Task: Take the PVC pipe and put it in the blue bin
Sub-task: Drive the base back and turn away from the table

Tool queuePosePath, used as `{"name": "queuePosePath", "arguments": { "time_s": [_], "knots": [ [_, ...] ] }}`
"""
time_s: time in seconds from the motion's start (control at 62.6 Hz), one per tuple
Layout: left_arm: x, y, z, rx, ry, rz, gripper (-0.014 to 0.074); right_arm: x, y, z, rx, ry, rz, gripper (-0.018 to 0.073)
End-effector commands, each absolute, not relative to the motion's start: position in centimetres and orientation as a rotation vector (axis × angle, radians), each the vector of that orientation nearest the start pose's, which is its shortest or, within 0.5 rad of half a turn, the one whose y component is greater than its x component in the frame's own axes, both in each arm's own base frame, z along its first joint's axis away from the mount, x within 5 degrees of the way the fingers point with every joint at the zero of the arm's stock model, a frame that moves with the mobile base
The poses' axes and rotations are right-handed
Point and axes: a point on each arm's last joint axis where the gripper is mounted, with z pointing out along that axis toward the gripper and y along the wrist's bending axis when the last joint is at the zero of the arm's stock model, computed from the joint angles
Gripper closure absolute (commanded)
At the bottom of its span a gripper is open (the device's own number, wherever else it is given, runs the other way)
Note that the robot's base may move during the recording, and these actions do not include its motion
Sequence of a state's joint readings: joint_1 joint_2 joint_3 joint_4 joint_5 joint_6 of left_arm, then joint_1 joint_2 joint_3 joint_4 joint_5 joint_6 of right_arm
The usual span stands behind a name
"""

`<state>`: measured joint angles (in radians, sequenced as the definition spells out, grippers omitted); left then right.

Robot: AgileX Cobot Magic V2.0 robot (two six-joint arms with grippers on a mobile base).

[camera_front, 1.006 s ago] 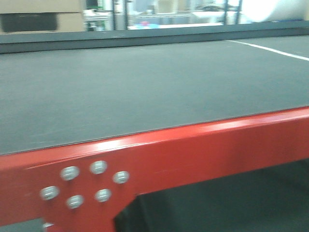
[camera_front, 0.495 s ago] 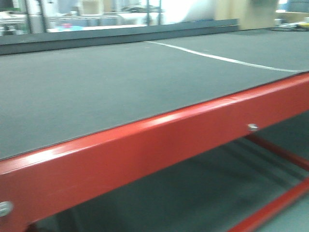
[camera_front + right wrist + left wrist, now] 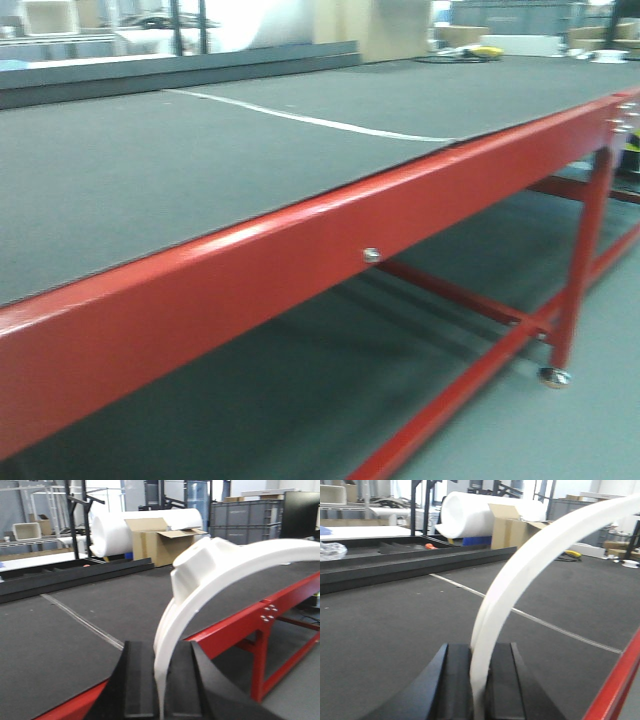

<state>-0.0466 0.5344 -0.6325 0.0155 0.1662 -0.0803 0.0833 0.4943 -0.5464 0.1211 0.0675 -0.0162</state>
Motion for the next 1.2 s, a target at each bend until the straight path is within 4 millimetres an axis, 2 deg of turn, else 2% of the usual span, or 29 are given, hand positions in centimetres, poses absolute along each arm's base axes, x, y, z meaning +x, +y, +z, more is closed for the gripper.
{"name": "queuePosePath", "arguments": {
  "time_s": [0.0,1.181],
  "knots": [
    [10.86,-0.47,37.25,-0.025,1.520,-0.095,0.0707,10.40,0.92,35.55,0.005,1.480,0.150,0.0720],
    [10.86,-0.47,37.25,-0.025,1.520,-0.095,0.0707,10.40,0.92,35.55,0.005,1.480,0.150,0.0720]
  ]
}}
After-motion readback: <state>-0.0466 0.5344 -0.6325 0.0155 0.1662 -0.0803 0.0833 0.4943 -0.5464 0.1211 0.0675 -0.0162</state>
